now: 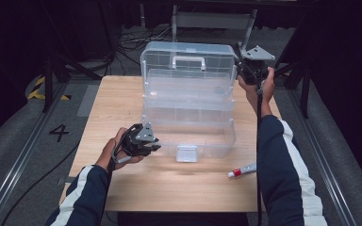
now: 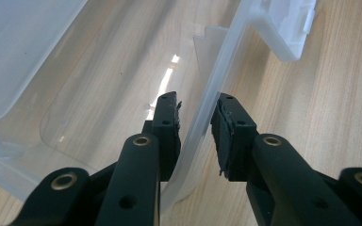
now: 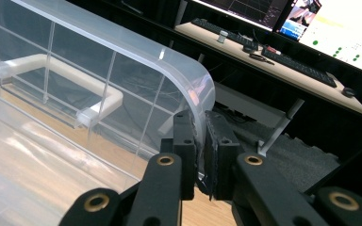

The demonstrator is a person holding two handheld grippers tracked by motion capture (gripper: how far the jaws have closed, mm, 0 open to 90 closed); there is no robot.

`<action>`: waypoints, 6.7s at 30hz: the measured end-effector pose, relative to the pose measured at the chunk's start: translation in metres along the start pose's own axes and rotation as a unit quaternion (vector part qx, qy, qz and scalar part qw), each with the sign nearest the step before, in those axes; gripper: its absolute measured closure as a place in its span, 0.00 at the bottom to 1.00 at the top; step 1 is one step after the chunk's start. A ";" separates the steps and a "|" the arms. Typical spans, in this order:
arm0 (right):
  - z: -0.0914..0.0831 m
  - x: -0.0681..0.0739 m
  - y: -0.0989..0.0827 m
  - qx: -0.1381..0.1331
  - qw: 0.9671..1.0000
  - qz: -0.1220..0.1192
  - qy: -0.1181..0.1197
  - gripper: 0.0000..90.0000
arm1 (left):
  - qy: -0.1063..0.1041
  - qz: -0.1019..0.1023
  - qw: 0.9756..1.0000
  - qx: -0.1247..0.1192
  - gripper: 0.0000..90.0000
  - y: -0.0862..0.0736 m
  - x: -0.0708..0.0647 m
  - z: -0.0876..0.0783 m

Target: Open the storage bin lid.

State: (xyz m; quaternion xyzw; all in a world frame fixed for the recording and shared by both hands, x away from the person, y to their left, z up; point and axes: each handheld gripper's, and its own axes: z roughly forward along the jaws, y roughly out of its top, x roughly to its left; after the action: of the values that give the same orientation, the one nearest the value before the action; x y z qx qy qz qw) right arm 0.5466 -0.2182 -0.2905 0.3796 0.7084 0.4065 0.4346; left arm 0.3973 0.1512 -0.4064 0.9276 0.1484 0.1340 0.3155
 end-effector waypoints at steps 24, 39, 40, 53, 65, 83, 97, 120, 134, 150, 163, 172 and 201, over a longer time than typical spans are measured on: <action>0.029 -0.006 0.004 0.029 1.000 0.009 0.003 0.93 | -0.008 0.019 1.000 0.008 0.83 0.000 0.000 -0.001; 0.052 -0.014 0.002 0.050 0.998 0.019 0.022 0.93 | -0.012 0.017 1.000 0.009 0.83 -0.001 0.001 -0.002; 0.052 -0.014 0.002 0.050 0.998 0.019 0.022 0.93 | -0.012 0.017 1.000 0.009 0.83 -0.001 0.001 -0.002; 0.079 -0.018 0.001 0.094 0.995 0.021 0.031 0.92 | -0.012 0.016 1.000 0.007 0.82 -0.002 0.001 -0.003; 0.095 -0.022 -0.001 0.120 0.991 0.038 0.040 0.92 | -0.013 0.018 1.000 0.004 0.82 -0.002 0.001 -0.002; 0.110 -0.023 -0.011 0.134 0.989 0.039 0.042 0.92 | -0.015 0.011 1.000 -0.005 0.82 -0.004 0.001 -0.003; 0.114 -0.024 -0.015 0.142 0.988 0.033 0.045 0.91 | -0.017 0.020 1.000 -0.004 0.82 -0.004 0.002 -0.003; 0.129 -0.028 -0.025 0.151 0.985 0.052 0.065 0.91 | -0.018 0.019 1.000 -0.009 0.82 -0.005 0.002 -0.002; 0.138 -0.031 -0.029 0.182 0.978 0.066 0.074 0.91 | -0.017 0.018 1.000 -0.016 0.81 -0.006 0.001 -0.001; 0.155 -0.033 -0.047 0.242 0.963 0.074 0.089 0.89 | -0.024 0.014 0.999 -0.023 0.80 -0.007 0.002 0.001; 0.146 -0.041 -0.045 0.228 0.965 0.086 0.097 0.84 | -0.035 0.018 0.999 -0.024 0.83 -0.005 -0.001 0.002; 0.137 -0.043 -0.039 0.216 0.968 0.080 0.096 0.80 | -0.035 0.018 0.999 -0.026 0.83 -0.005 -0.002 0.002; 0.061 -0.039 -0.027 0.181 0.977 0.042 0.103 0.68 | -0.035 0.019 0.999 -0.026 0.83 -0.003 -0.002 0.004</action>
State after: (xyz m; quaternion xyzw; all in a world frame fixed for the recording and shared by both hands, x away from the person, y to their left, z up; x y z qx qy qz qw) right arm 0.6106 -0.2484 -0.3209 0.4375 0.7946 0.3261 0.2663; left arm 0.3957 0.1507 -0.4119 0.9260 0.1163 0.1109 0.3415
